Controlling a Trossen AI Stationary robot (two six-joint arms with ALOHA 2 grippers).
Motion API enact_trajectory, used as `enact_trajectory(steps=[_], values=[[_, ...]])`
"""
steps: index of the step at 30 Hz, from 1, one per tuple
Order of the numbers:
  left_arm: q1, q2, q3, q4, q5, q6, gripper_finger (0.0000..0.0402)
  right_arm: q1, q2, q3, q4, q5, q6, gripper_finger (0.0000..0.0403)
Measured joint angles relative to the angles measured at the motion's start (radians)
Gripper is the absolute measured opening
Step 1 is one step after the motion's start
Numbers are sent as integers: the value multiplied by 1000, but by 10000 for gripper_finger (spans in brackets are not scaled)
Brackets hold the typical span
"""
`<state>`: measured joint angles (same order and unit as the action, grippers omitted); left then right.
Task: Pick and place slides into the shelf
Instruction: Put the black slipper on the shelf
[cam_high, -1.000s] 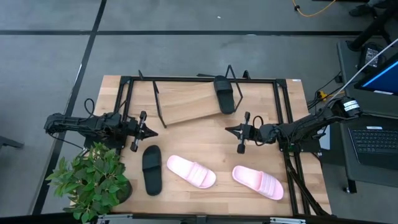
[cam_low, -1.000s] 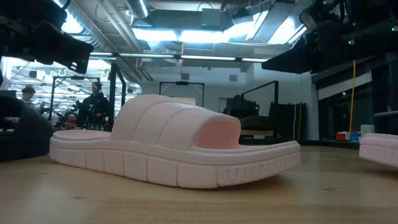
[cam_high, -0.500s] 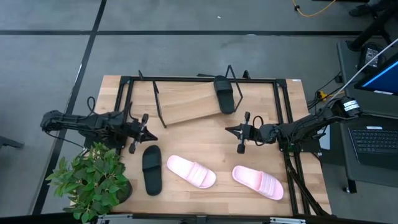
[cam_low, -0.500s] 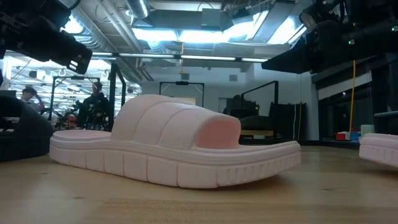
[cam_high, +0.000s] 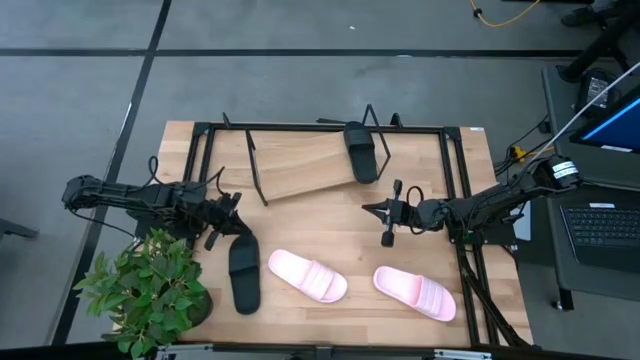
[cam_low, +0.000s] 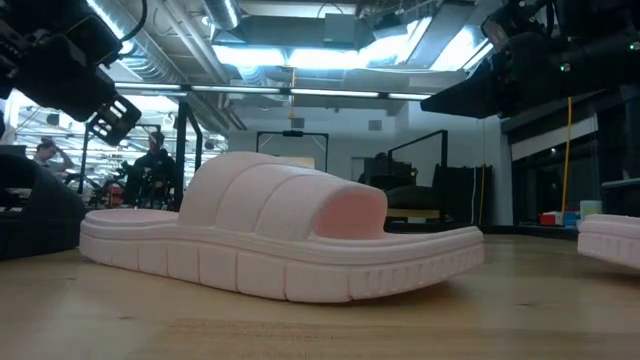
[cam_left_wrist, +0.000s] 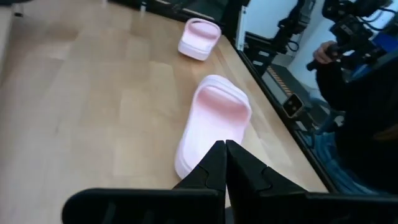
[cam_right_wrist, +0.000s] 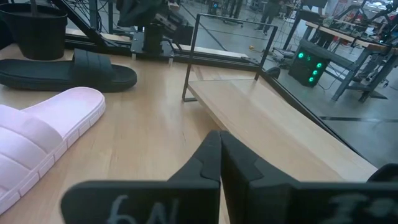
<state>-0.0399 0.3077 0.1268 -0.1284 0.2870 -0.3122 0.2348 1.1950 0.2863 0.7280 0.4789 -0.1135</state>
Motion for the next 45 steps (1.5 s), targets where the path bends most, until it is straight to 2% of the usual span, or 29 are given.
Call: enact_trajectory(steps=[6,11,19,24,28,34,38,43,45], values=[[0,0,0,-27,-25,0,0,0,0,0,0,0,2,3],[0,0,0,-63,-102,-43,0,0,0,0,0,0,3,3],[0,0,0,-182,-96,-52,0,0,0,0,0,0,66,3],[0,0,0,-193,-85,-78,2,0,0,0,1,0,109,3],[0,0,0,-194,-100,-61,28,0,0,0,3,0,108,3],[0,0,0,-195,-165,-37,89,0,0,0,3,0,107,3],[0,0,0,-195,-95,-43,122,0,0,0,3,0,106,3],[0,0,0,-196,142,-111,132,0,0,0,4,0,86,3],[0,0,0,-196,190,-131,133,0,0,0,4,0,79,3]])
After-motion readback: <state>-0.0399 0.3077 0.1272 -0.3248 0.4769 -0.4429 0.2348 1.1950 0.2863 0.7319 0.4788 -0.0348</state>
